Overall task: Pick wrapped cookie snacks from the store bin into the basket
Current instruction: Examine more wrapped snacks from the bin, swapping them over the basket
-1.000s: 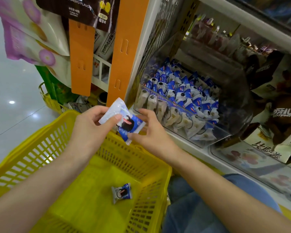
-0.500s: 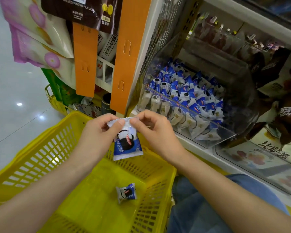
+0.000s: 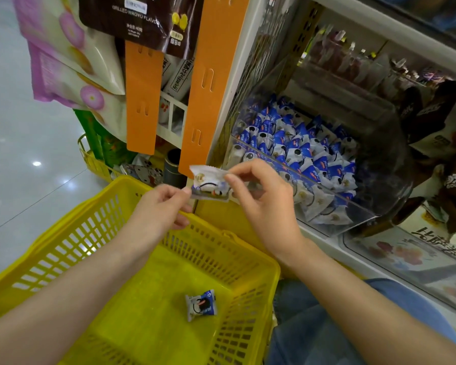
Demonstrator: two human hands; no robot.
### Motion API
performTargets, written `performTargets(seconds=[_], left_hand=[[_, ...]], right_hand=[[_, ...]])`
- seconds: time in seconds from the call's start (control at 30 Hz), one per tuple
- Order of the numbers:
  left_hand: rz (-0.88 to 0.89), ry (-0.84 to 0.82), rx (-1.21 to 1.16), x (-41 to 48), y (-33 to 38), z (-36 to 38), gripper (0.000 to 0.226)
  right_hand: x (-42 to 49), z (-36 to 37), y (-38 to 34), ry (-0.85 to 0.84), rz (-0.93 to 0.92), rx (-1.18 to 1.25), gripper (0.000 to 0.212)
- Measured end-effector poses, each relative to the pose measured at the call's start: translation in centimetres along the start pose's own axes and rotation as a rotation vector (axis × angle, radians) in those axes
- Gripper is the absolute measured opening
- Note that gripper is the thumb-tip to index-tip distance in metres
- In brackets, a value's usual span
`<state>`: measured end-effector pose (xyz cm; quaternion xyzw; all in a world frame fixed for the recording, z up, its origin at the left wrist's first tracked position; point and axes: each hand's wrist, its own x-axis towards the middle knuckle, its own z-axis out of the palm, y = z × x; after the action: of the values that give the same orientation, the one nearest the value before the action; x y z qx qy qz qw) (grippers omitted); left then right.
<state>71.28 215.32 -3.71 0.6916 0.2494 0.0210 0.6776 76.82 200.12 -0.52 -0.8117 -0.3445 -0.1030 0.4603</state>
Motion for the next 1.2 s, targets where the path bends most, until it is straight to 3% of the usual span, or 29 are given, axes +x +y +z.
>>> performTargets(seconds=[0.13,0.2,0.3,0.37,0.53,0.7,1.0,1.1,1.2], left_hand=[[-0.201,-0.183,-0.302,-0.1,0.8,-0.3,0.054],[-0.165,-0.18,-0.422,0.0,0.9,-0.4,0.049],[-0.066,-0.089,-0.395,0.0,1.0,-0.4,0.026],[-0.025,-0.03,-0.365,0.1,1.1,-0.4,0.019],[0.095,0.0,-0.223,-0.2,0.8,0.3,0.01],[0.203,-0.06,-0.159,-0.2,0.7,0.7,0.019],[0.51,-0.017,0.204,-0.7,-0.3,0.7,0.026],[0.51,-0.07,0.281,-1.0,-0.7,1.1,0.041],[0.479,-0.112,0.247,-0.8,-0.8,1.0,0.037]], right_hand=[[0.0,-0.3,0.0,-0.087,-0.111,-0.07,0.009],[-0.3,-0.2,-0.1,-0.189,-0.219,-0.213,0.017],[-0.6,0.0,0.1,-0.322,-0.278,-0.362,0.023],[-0.6,0.3,0.0,-0.355,-0.152,-0.259,0.022],[-0.3,0.9,-0.2,-0.22,0.297,0.07,0.024],[0.6,0.8,-0.7,-0.163,0.67,0.483,0.027],[0.0,1.1,-1.2,-0.247,0.649,0.495,0.015],[-0.2,1.4,-1.1,-0.258,0.616,0.433,0.022],[-0.3,1.4,-1.1,-0.297,0.603,0.429,0.02]])
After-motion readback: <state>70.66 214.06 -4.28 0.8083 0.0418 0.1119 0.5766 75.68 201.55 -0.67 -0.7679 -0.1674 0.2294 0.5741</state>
